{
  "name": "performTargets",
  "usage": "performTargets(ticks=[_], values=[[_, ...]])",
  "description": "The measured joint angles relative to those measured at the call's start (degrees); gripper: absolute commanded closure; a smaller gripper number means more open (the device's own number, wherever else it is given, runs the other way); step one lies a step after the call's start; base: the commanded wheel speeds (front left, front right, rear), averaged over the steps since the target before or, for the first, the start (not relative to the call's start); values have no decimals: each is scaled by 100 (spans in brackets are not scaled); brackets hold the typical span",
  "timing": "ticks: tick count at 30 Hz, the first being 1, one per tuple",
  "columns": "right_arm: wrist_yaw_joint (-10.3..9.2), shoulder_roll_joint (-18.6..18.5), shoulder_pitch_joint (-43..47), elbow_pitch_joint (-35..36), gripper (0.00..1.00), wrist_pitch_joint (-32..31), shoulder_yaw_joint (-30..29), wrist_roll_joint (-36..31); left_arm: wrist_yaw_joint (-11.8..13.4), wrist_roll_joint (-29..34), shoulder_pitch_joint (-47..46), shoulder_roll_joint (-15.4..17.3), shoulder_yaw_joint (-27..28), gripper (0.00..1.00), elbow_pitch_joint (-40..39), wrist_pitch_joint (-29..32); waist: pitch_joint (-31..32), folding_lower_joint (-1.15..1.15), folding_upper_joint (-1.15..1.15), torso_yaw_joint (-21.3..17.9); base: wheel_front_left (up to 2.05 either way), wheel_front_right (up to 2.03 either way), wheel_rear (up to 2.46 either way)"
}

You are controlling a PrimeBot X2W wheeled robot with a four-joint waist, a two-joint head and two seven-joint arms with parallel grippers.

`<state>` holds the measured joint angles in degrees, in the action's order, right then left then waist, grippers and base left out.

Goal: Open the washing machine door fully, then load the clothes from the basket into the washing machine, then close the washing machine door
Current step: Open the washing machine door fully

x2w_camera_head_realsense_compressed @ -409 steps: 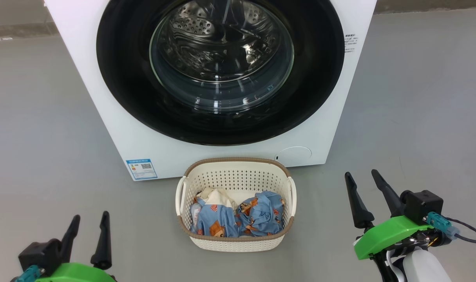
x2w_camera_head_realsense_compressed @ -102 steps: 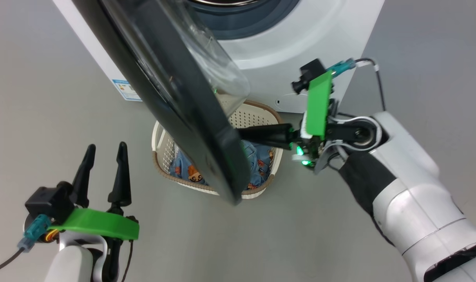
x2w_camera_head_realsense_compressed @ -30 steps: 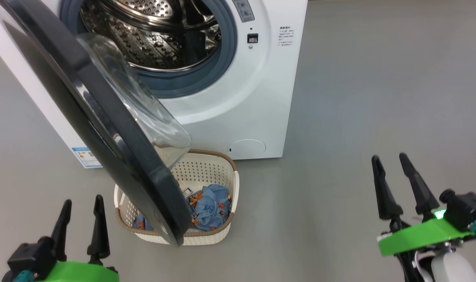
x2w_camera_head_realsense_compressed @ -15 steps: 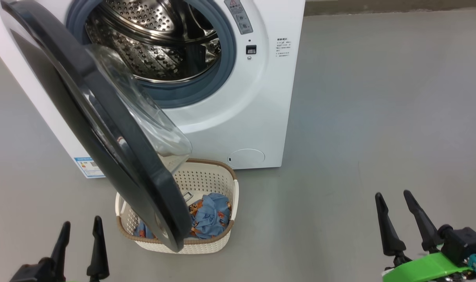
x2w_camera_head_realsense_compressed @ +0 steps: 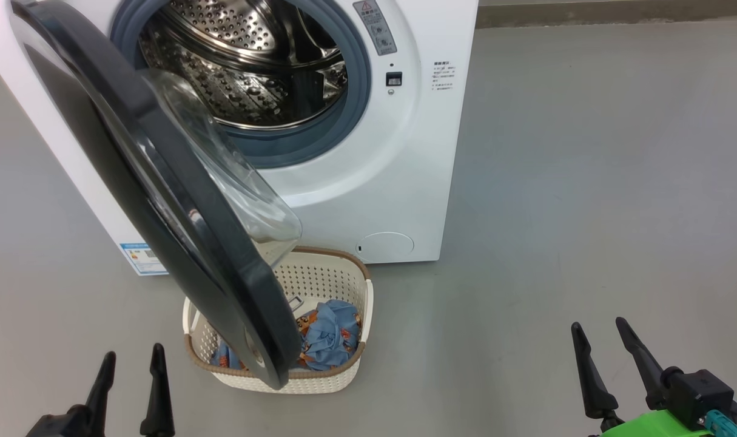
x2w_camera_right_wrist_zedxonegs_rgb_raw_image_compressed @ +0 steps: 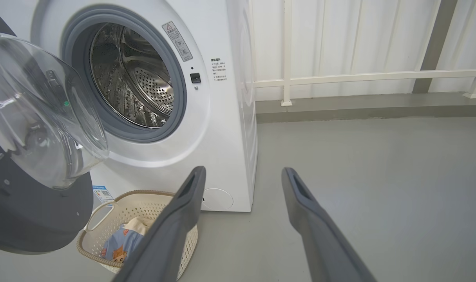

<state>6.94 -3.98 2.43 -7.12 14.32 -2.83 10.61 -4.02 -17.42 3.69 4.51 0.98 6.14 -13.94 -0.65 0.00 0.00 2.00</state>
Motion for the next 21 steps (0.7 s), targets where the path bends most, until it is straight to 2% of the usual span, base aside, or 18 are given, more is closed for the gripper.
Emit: performTargets(ticks=[21], values=[[0,62,-5,-52,0,0,-148,-203,74,-12,-1,14,-58,0,-49,66,-90,0,0,44,0,0,0]])
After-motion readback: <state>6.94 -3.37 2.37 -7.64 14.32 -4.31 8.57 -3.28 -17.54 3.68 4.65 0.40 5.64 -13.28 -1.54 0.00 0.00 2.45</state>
